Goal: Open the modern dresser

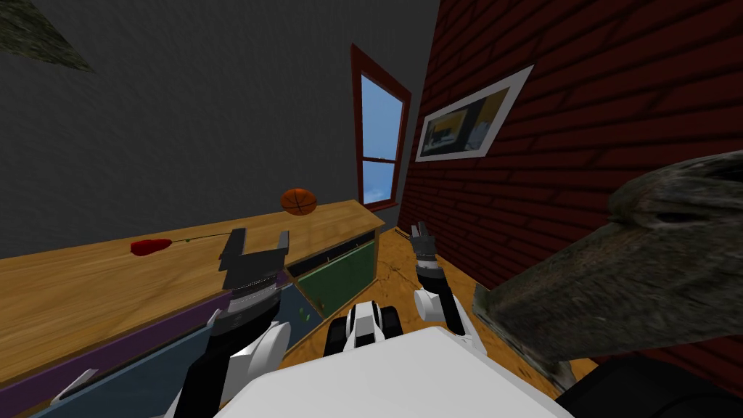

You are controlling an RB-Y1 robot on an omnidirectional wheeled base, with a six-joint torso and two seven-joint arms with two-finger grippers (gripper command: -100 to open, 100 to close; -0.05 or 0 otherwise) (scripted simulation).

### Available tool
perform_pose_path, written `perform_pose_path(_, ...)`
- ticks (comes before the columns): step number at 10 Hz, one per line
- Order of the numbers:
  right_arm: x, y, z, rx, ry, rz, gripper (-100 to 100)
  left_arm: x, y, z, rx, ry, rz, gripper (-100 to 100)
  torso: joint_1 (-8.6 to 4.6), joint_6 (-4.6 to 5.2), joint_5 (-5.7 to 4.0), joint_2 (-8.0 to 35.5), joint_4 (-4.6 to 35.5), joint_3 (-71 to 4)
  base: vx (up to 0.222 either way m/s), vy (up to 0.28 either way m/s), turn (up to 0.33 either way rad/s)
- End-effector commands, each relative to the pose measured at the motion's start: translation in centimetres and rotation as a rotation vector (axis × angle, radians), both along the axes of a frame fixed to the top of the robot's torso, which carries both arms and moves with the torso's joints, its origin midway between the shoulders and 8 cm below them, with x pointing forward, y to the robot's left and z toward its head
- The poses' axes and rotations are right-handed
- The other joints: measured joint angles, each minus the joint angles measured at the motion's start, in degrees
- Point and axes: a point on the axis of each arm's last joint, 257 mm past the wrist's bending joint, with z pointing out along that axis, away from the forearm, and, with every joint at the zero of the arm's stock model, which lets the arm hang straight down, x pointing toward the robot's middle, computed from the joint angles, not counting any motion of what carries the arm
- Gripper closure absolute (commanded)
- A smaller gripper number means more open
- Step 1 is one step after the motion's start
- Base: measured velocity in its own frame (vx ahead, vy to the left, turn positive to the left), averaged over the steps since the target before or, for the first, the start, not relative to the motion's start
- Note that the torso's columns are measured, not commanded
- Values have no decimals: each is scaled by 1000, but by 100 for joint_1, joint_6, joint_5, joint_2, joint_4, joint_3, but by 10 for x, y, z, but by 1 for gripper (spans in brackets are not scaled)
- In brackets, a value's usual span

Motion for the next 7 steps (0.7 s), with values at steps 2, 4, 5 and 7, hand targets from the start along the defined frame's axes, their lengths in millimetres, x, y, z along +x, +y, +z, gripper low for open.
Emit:
perform_pose_path(2, 0, 0, 0, 0, 0, 0, 0, 5, -9, -11, 68, 21, -50, -100, 0, 0, 0, 68, 72, -138, 8, -19, 17)
perform_pose_path(4, 0, 0, 0, 0, 0, 0, 0, 10, -12, -25, 93, 37, -77, -100, -4, 0, -1, 71, 78, -144, 19, -38, 34)
perform_pose_path(5, 0, 0, 0, 0, 0, 0, 0, 13, -12, -32, 99, 45, -87, -100, -4, 0, -2, 72, 79, -144, 26, -44, 38)
perform_pose_path(7, 0, 0, 0, 0, 0, 0, 0, 16, -10, -47, 100, 54, -103, -100, -2, 0, -1, 74, 79, -143, 27, -53, 39)
